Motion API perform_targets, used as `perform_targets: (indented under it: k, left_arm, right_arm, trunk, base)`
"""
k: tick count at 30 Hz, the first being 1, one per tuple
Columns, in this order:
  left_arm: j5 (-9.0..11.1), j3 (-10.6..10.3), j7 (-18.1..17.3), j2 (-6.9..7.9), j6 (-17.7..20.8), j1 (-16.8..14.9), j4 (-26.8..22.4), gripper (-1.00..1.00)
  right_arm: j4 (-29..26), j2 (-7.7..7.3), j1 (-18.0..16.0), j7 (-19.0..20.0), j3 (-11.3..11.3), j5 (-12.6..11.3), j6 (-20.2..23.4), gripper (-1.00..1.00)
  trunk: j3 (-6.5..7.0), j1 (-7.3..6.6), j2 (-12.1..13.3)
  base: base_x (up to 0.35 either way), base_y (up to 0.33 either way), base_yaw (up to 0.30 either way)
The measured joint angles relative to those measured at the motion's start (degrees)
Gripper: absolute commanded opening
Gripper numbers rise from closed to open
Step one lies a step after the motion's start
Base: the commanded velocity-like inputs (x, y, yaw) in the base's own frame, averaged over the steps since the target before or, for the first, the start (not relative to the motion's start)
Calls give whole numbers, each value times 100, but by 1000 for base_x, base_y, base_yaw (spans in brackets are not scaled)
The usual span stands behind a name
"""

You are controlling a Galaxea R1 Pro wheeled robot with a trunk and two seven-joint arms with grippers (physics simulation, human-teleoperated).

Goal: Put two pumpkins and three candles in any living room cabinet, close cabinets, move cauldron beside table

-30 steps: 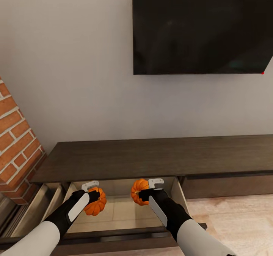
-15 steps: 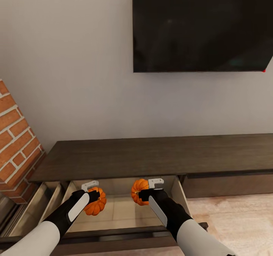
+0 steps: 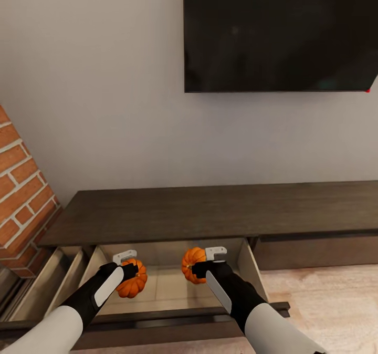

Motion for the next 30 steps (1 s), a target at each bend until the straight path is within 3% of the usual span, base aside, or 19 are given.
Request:
perform_targets:
  k: [16, 23, 30]
  left_arm:
    - [5, 4, 0, 0, 2, 0, 0, -100]
    - [0, 4, 0, 0, -2, -1, 0, -100]
    - [-1, 6, -1, 8, -3, -1, -1, -100]
  right_arm:
    - [0, 0, 3, 0, 0, 1, 0, -100]
    - [-2, 0, 1, 5, 1, 2, -1, -100]
    - [-2, 0, 0, 3, 1, 5, -1, -100]
  trunk:
    - [-287, 352, -642]
    - [-287, 352, -643]
    - [-377, 462, -844]
  base:
    - [0, 0, 0]
    - [0, 0, 0]
    - [0, 0, 0]
